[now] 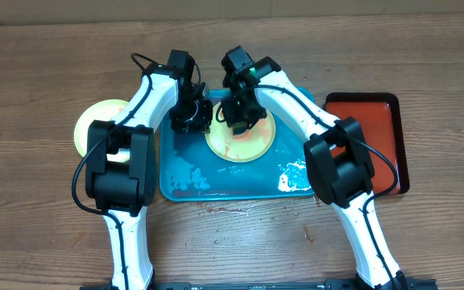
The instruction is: Clean dirty plates on tray and stack at the side
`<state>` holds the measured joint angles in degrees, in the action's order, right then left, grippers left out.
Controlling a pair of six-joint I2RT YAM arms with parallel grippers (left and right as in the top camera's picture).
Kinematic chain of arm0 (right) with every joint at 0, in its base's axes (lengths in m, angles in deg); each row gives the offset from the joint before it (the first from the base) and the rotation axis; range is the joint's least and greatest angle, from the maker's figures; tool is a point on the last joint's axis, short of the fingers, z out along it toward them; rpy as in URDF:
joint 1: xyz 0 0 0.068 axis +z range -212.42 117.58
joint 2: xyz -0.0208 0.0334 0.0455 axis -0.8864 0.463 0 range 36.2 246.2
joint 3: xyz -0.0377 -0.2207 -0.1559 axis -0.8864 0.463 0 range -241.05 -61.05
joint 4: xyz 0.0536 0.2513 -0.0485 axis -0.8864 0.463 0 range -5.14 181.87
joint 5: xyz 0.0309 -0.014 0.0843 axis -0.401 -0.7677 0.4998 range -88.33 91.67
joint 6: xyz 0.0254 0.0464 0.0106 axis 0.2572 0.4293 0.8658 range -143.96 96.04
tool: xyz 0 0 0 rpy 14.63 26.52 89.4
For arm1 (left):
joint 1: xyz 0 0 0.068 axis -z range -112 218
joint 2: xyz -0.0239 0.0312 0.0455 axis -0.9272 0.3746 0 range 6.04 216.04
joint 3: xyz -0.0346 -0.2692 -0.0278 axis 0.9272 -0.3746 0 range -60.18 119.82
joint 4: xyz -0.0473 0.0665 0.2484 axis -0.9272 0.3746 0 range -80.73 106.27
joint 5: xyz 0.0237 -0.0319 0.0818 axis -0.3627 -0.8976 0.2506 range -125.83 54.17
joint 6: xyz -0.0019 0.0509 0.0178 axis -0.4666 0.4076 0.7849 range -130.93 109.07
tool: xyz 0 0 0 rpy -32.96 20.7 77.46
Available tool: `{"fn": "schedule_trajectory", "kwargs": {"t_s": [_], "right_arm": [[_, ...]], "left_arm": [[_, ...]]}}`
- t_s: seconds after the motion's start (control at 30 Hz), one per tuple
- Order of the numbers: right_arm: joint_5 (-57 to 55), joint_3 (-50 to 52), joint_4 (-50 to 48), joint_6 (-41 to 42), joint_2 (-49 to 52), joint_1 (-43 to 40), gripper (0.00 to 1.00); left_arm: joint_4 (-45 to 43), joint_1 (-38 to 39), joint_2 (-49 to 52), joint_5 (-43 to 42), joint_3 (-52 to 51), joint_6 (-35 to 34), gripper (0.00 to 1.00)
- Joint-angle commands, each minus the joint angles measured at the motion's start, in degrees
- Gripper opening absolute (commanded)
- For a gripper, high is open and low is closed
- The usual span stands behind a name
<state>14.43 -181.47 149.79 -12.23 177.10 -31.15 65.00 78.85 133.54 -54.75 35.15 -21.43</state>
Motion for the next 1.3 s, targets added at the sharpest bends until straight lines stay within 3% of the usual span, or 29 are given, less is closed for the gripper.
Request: {"fn": "schedule_trajectory", "kwargs": {"t_s": [0.0, 0.23, 0.4, 0.8, 1.03, 1.27], "right_arm": [[8.83, 0.37, 4.04, -2.08, 1.36, 0.31, 0.04], [16.96, 0.33, 10.95, -8.74, -0.61, -2.38, 0.04], [20.0, 0.33, 12.17, -10.54, -7.34, -6.23, 0.04], [14.78, 0.33, 17.05, -10.16, -26.91, -22.97, 0.04], [10.73, 0.35, 20.61, -10.05, -27.54, -29.59, 0.04], [8.07, 0.35, 20.48, -10.01, -27.41, -31.65, 0.04]], "left_arm": [[-0.09, 0.37, -0.28, 0.66, -0.81, 1.31, 0.04], [0.02, 0.24, -0.37, 0.7, -0.76, 1.31, 0.04], [1.07, 0.26, -2.03, 2.05, -0.68, 1.55, 0.04], [4.35, 1.99, -14.36, 16.44, -0.68, 1.53, 0.04], [5.77, 7.32, -19.65, 31.15, -0.68, 0.79, 0.04], [9.66, 16.37, -20.06, 53.92, -0.68, -7.17, 0.04]]}}
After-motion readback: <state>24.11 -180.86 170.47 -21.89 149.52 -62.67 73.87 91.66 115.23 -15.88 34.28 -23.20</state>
